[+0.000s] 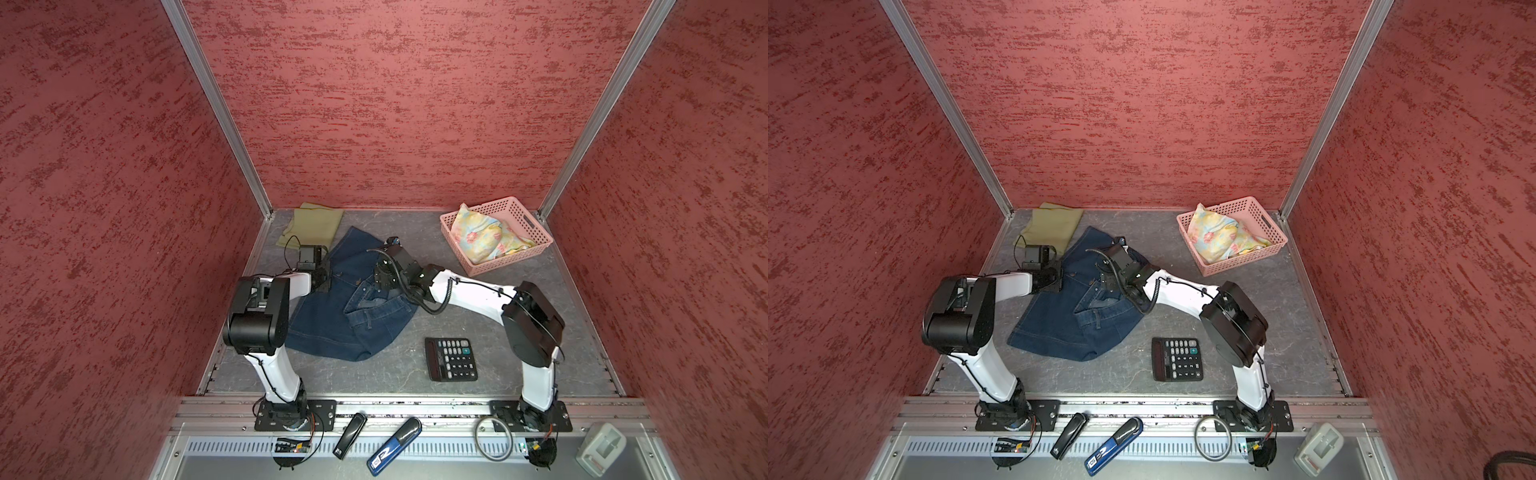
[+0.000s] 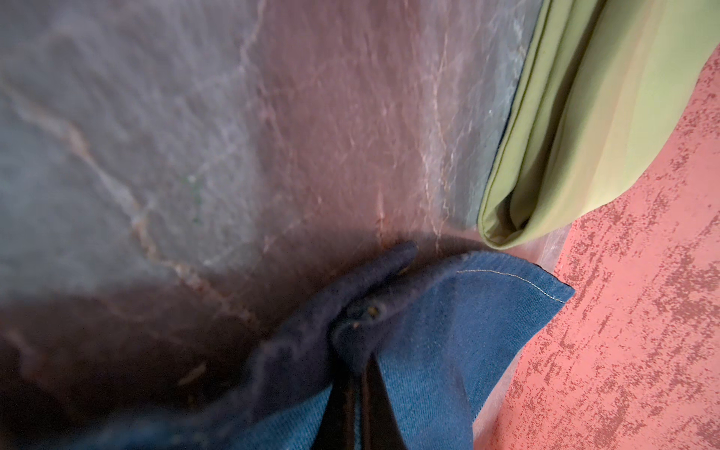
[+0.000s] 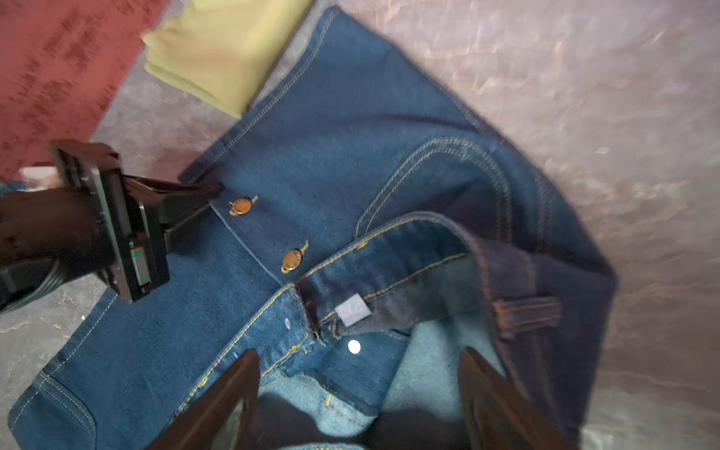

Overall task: Fold and stack skirts
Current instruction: Smooth out the skirt at the center of the table.

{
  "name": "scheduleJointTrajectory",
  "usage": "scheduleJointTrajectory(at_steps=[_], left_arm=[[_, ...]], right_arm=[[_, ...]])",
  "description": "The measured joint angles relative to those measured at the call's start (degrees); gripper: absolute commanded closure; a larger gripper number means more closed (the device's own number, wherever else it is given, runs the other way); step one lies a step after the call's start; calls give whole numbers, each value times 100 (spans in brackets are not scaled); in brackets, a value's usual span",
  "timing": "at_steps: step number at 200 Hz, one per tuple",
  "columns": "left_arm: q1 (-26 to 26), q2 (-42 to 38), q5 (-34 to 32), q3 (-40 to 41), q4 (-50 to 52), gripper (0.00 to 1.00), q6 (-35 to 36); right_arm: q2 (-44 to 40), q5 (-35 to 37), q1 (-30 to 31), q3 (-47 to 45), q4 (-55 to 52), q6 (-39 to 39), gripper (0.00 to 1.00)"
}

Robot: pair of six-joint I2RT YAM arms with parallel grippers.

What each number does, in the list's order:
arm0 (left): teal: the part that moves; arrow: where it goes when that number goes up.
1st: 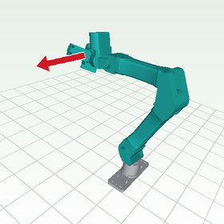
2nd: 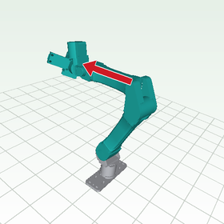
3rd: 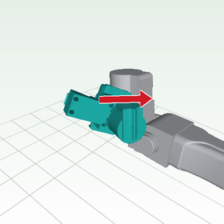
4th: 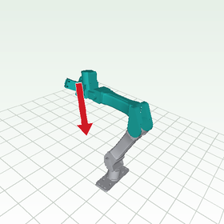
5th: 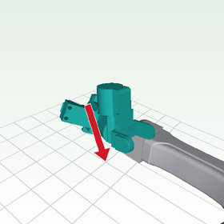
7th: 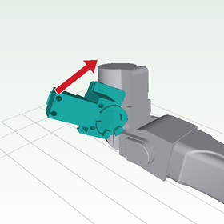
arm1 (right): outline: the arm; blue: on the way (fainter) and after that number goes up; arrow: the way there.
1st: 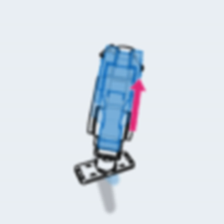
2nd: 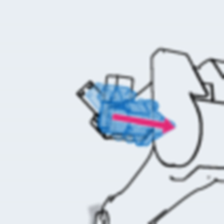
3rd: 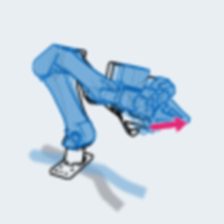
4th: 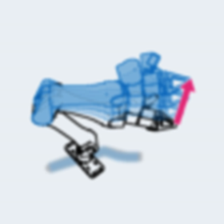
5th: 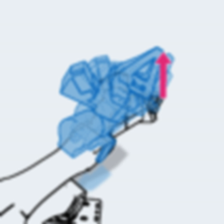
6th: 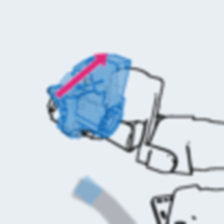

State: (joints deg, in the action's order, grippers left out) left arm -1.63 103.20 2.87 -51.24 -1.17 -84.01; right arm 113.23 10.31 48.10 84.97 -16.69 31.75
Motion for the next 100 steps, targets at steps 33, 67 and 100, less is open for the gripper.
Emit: scheduleJointTrajectory(at_steps=[33, 67, 100], left_arm=[[-22, 68, 4, -9, -133, 100, 0], [-24, 85, 9, -9, -195, 100, -4], [63, 81, 116, 50, -284, 100, -7]], right_arm=[[245, 81, -42, 229, -339, 313, 16], [238, 192, -249, 144, -643, 385, 14], [-107, 402, -660, -608, -811, 326, 13]])
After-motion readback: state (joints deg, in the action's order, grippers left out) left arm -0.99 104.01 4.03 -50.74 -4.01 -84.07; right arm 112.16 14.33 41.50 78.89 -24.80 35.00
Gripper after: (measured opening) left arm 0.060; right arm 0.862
